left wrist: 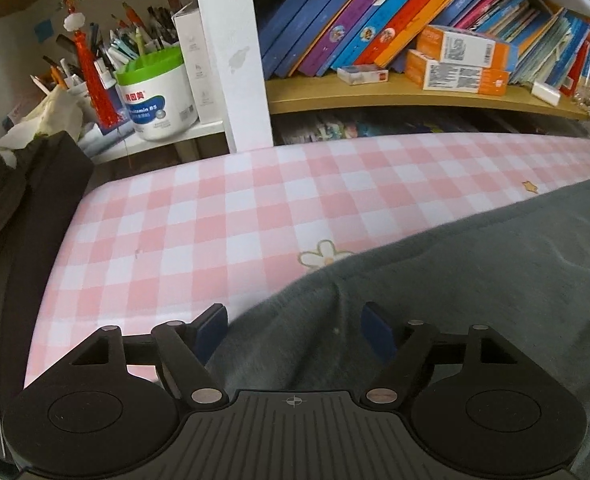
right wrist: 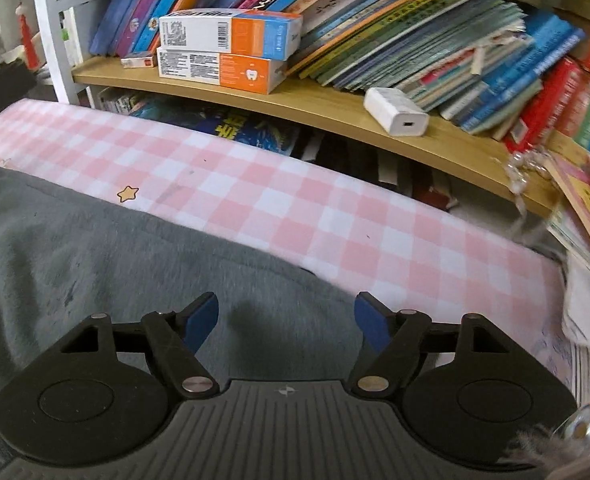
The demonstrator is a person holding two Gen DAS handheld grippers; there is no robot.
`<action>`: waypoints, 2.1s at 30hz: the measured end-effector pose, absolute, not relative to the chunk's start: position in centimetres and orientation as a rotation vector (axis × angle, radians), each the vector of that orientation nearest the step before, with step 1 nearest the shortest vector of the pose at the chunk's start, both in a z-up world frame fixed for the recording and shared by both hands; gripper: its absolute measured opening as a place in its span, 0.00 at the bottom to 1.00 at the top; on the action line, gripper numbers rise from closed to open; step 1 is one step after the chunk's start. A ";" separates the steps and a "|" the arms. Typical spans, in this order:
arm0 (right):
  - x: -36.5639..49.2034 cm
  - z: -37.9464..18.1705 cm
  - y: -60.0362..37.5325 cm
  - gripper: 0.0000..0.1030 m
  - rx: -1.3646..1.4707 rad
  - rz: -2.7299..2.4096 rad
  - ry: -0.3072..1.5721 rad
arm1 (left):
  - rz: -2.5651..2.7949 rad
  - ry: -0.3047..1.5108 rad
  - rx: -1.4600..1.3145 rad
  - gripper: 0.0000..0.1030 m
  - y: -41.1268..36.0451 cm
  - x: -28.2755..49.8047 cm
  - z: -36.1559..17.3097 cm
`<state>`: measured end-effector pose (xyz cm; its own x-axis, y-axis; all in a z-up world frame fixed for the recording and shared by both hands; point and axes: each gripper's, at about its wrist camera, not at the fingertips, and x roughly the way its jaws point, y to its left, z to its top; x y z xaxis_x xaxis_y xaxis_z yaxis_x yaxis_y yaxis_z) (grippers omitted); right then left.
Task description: Fold clothes
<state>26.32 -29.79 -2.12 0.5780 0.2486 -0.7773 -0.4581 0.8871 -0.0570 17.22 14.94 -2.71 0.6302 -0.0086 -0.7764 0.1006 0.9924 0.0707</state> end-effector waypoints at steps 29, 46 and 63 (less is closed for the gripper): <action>29.8 -3.4 -31.6 0.55 -0.201 0.535 0.942 | -0.239 0.953 0.067 0.68 16.3 19.8 -3.5; 25.9 0.0 -31.3 0.11 -0.207 0.443 0.842 | -0.254 0.867 0.144 0.10 14.0 16.9 0.0; 12.3 5.4 -33.0 0.11 -0.279 0.298 0.534 | -0.245 0.564 0.217 0.10 11.7 7.0 5.5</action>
<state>12.34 -33.01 5.37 0.8198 0.2041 -0.5350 -0.3477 0.9198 -0.1820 6.99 11.71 5.55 0.8178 -0.1685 -0.5503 0.2867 0.9483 0.1358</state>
